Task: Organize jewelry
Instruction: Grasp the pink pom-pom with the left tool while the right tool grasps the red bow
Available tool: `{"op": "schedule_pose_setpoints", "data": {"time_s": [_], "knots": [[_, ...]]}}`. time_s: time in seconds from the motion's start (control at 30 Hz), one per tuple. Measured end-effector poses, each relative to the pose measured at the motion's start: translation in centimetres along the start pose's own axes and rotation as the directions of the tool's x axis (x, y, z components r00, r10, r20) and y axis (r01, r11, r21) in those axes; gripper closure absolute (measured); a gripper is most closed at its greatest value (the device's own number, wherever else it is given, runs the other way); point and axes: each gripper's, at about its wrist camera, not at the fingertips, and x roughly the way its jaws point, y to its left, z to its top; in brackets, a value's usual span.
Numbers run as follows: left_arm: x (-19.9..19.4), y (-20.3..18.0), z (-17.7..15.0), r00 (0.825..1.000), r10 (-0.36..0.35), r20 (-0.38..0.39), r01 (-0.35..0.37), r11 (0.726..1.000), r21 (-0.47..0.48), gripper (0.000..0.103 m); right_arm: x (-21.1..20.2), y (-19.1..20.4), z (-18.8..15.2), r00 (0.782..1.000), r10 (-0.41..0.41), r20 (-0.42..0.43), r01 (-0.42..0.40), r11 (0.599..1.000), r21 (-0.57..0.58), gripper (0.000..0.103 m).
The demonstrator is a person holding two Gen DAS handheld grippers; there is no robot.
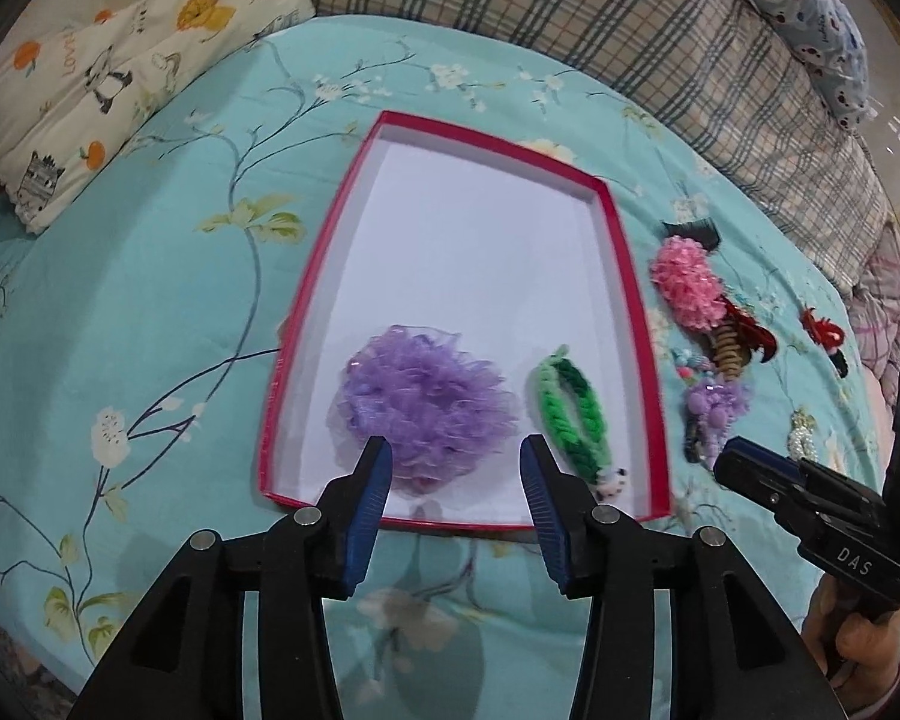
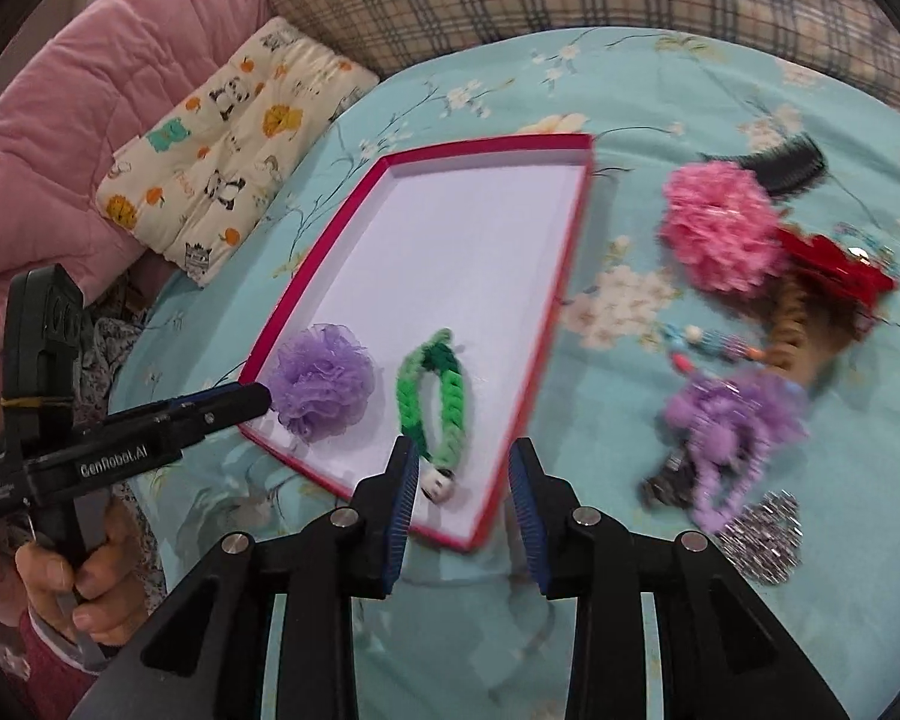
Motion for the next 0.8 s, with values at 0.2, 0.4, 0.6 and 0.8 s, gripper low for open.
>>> {"op": "schedule_pose_setpoints", "data": {"time_s": [0.2, 0.4, 0.6, 0.8], "knots": [[-0.6, -2.8, -0.2, 1.0, -0.03, -0.002, 0.03, 0.998, 0.055, 0.057, -2.6, -3.6, -1.5, 0.999, -0.046, 0.028, 0.044, 0.997, 0.067, 0.069], [-0.3, -5.4, -0.1, 0.998, -0.06, -0.022, 0.062, 0.992, 0.109, 0.057, -5.1, -7.4, -2.7, 0.993, -0.1, 0.061, 0.09, 0.986, 0.143, 0.067], [0.6, -7.4, 0.4, 0.995, -0.086, -0.04, 0.091, 0.986, 0.138, 0.057, -7.1, -10.4, -3.0, 0.985, -0.142, 0.096, 0.12, 0.97, 0.211, 0.067], [1.4, -9.4, 1.5, 0.994, -0.098, -0.038, 0.103, 0.98, 0.168, 0.057, -8.3, -12.0, -2.6, 0.978, -0.158, 0.134, 0.121, 0.962, 0.245, 0.067]]}}
